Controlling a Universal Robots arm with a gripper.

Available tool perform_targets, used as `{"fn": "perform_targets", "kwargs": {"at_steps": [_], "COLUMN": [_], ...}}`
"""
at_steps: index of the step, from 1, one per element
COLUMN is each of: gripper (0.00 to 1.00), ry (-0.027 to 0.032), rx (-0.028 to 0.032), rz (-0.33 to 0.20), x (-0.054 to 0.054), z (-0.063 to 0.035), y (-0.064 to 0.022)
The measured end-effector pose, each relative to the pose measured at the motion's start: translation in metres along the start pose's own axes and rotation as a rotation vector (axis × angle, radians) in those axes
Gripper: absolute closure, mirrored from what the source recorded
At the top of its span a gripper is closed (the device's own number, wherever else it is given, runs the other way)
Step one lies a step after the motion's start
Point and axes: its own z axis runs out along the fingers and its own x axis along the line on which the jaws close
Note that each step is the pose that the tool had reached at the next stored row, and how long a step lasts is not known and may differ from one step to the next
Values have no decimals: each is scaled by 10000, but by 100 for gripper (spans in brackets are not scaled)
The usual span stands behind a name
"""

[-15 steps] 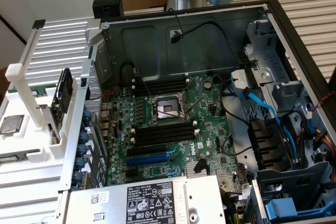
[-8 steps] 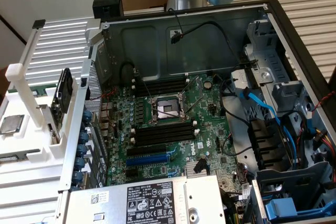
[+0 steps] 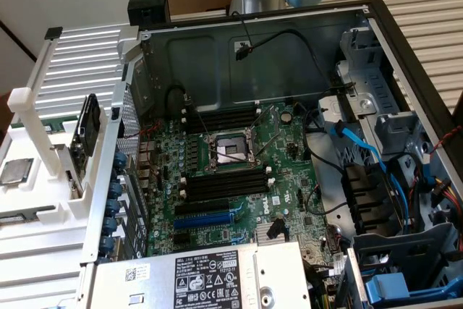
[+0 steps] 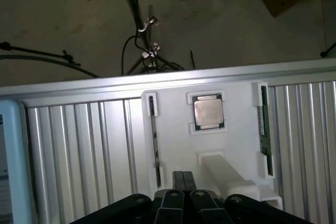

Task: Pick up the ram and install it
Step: 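Pick up the ram and move it above insertion slot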

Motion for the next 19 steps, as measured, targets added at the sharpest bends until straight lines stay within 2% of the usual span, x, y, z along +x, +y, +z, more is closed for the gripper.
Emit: {"fn": "perform_targets", "kwargs": {"at_steps": [4, 19], "gripper": [90, 90], "ry": [-4, -4], "rx": [21, 16], "rz": [-98, -259], "x": [3, 10], "z": [67, 340], "y": [6, 8]}}
